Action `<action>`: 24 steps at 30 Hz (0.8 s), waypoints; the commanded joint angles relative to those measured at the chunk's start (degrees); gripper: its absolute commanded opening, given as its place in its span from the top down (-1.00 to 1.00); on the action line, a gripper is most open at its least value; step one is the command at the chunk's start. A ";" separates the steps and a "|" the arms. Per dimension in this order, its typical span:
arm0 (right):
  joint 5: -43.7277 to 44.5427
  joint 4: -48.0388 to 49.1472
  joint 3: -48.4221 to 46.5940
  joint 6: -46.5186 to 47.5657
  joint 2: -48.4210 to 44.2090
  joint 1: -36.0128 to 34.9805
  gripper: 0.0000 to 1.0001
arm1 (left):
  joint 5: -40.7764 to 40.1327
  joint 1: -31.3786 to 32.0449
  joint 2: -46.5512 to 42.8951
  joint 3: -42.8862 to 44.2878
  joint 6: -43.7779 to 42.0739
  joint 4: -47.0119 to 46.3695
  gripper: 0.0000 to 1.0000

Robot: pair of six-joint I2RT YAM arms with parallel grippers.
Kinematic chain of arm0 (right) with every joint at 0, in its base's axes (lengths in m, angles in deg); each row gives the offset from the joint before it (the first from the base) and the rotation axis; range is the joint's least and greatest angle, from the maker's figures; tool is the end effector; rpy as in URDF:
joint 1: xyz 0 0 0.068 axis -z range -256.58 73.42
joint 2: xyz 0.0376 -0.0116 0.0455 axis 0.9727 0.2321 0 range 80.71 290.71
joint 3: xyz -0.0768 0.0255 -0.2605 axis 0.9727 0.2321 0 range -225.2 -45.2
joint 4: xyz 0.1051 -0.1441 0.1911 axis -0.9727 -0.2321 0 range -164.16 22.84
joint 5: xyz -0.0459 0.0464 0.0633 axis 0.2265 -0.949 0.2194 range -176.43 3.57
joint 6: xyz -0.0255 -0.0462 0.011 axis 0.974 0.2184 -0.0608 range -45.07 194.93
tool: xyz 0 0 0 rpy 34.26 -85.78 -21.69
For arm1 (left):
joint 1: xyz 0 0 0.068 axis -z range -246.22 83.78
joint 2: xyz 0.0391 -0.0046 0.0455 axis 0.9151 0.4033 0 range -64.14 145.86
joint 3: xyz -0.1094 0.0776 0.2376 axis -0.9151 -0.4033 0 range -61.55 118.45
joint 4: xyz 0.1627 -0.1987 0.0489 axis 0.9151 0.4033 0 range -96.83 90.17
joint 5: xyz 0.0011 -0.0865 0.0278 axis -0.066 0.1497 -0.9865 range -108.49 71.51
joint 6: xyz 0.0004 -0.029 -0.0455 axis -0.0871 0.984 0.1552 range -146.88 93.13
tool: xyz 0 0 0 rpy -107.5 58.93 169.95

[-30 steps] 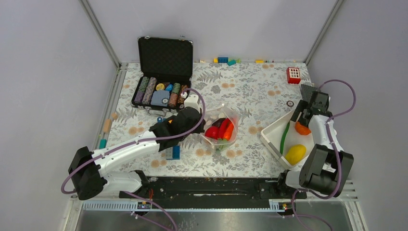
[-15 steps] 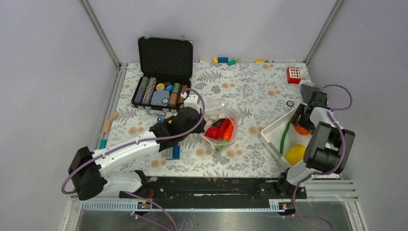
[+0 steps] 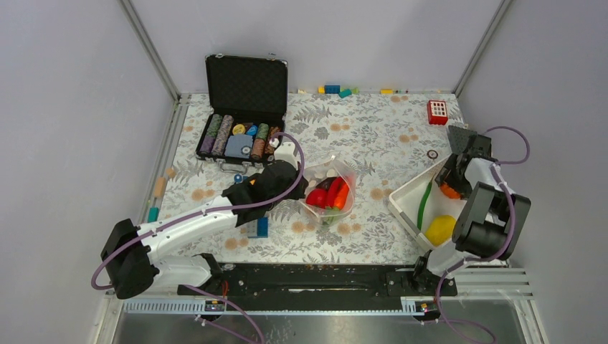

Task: Place the food in the zip-top bag and seal the zipper
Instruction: Pick up the fake vegetable from the bin, then place the fake vegetable in the zipper food storage bag.

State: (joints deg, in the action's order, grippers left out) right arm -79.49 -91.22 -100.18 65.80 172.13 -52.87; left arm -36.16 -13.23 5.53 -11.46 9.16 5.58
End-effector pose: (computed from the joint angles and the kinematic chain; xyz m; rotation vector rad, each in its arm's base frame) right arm 0.2850 -0.1299 0.1850 0.7853 2.5160 -0.2466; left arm 0.1716 -0.2097 0.2783 0.1336 2.1543 -0.5974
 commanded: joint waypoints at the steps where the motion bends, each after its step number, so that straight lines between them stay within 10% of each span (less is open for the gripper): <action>1: 3.88 -5.73 -0.44 -2.71 -10.20 0.11 -0.27 | 1.77 -0.31 -2.08 -0.59 0.54 -3.57 1.00; 15: -31.83 -8.80 1.57 -5.97 -41.07 -9.12 -0.08 | 2.18 -0.32 -2.35 -1.17 1.71 -5.37 1.00; 24: -40.97 -1.87 -2.43 -6.81 -43.00 -42.29 -0.07 | 2.76 -0.30 -2.51 -1.36 2.13 -5.76 1.00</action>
State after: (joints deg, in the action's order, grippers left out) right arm -115.33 -96.77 -98.80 58.96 127.41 -82.49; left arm -34.48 -13.27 4.59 -12.47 10.66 3.74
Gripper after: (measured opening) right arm 0.803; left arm 0.008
